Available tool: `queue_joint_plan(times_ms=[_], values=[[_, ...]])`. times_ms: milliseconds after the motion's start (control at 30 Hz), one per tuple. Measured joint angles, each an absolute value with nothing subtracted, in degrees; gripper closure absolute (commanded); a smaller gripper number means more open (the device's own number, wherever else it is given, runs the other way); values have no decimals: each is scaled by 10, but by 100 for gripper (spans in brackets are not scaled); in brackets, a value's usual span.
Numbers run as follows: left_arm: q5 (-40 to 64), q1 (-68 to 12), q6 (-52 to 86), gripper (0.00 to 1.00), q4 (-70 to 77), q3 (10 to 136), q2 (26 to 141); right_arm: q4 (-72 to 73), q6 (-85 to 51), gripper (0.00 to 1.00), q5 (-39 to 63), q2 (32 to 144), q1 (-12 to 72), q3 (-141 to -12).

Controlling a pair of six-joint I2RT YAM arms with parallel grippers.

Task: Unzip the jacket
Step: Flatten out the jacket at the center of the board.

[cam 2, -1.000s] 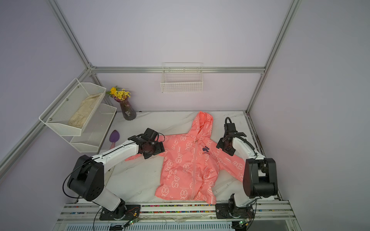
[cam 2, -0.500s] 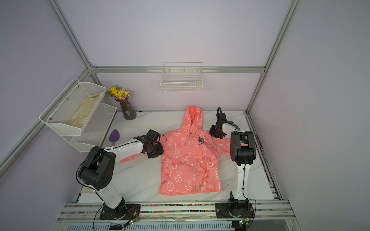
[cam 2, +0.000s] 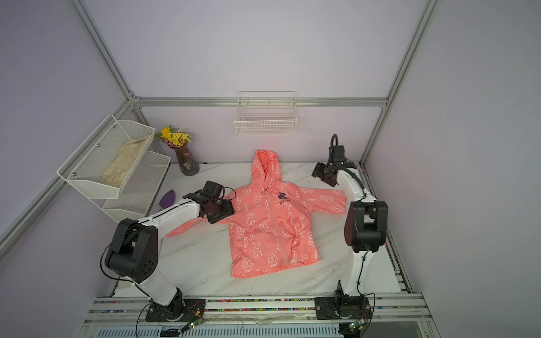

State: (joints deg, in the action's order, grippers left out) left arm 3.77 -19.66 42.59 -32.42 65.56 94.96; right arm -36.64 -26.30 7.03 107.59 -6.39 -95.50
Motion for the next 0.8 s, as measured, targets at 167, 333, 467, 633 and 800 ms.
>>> queue_joint_plan(times_ms=[167, 333, 467, 633, 800], values=[[47, -229, 429, 30, -320, 683, 944, -353, -307, 27, 75, 1053, -209, -882], [63, -285, 450, 38, -302, 707, 967, -356, -336, 26, 102, 1131, -218, -830], [85, -316, 469, 46, -280, 713, 1007, -349, -359, 27, 134, 1145, -201, -798], [105, -320, 486, 50, -274, 722, 1060, -321, -382, 29, 166, 1143, -188, -795], [119, -324, 490, 56, -270, 776, 1122, -299, -394, 65, 186, 1160, -171, -795]])
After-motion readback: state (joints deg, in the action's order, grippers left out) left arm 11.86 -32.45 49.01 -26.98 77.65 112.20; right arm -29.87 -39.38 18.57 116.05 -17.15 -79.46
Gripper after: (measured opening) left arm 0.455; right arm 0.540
